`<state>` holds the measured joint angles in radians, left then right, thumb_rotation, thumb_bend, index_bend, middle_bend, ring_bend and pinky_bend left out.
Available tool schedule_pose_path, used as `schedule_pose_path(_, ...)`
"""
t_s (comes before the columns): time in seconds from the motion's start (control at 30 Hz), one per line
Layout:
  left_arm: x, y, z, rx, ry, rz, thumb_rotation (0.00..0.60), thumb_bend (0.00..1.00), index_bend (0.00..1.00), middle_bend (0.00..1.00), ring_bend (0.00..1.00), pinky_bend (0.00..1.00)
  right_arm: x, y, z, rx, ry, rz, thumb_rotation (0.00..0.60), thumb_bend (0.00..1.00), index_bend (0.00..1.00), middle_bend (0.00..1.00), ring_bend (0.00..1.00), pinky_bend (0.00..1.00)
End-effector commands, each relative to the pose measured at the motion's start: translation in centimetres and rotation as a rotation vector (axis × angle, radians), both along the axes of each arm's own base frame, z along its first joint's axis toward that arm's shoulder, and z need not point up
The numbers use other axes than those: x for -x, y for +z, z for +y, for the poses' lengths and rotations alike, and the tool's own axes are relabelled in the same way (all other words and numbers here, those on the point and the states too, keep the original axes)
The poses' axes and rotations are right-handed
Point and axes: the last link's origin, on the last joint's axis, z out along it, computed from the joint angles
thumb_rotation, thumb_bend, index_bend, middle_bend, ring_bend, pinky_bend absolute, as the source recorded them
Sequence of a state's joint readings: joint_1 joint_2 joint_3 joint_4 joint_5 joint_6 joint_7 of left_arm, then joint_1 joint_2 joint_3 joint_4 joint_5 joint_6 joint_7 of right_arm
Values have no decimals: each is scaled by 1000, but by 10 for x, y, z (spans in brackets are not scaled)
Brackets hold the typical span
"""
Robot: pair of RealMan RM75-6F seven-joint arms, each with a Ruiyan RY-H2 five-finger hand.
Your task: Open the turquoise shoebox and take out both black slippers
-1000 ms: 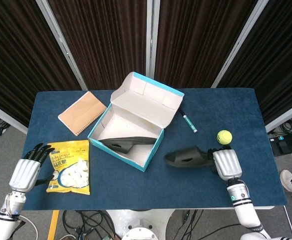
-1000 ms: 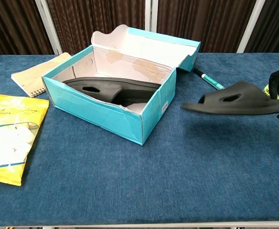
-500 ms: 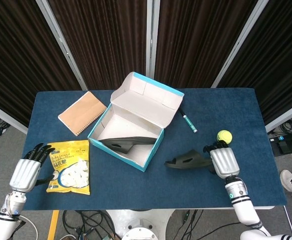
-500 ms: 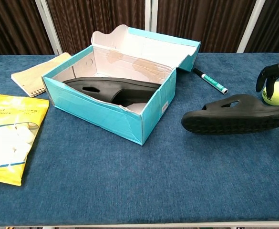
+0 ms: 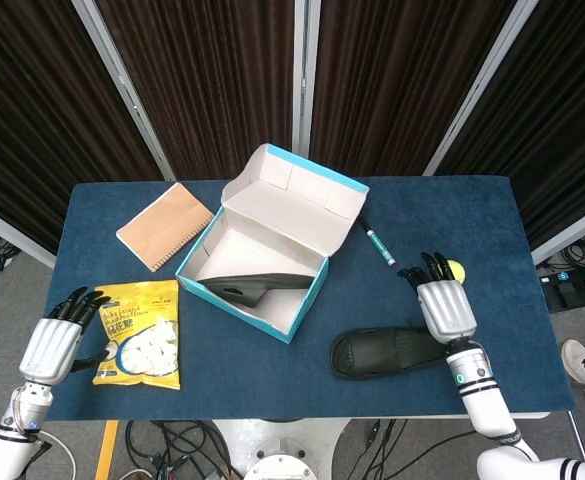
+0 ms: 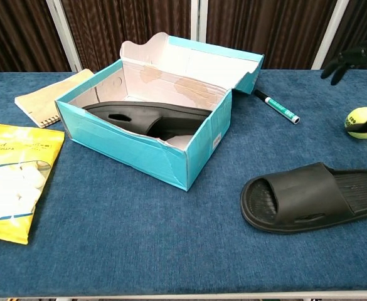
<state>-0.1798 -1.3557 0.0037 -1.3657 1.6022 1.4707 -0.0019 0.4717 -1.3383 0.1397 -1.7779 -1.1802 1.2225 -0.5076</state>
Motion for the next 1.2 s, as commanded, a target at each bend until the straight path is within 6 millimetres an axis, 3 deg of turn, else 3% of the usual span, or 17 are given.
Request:
schedule_pose_path(0.03, 0, 0, 0, 1, -1, 2, 600, 87, 188, 156, 92, 302, -19, 0, -11, 2, 48, -30, 600, 26, 242, 285, 54, 25)
schedule_pose_path(0.27, -1, 2, -1, -6, 2, 3, 600, 87, 188, 156, 92, 303, -81, -4, -46, -12, 177, -42, 600, 26, 240, 322, 109, 98)
schedule_pose_path(0.63, 4, 6, 0, -11, 13, -2, 600, 87, 188, 156, 92, 302, -168, -55, -87, -218, 164, -206, 600, 25, 239, 328, 118, 146)
schedule_pose_path(0.9, 6, 11, -1, -19, 12, -5, 600, 87, 188, 156, 92, 302, -194, -95, -96, -314, 123, -100, 600, 26, 240, 325, 117, 146)
schedule_pose_path(1.2, 7, 12, -2, -22, 13, -22, 600, 87, 188, 156, 92, 303, -199, -125, -100, -363, 78, -11, 600, 26, 240, 334, 123, 147)
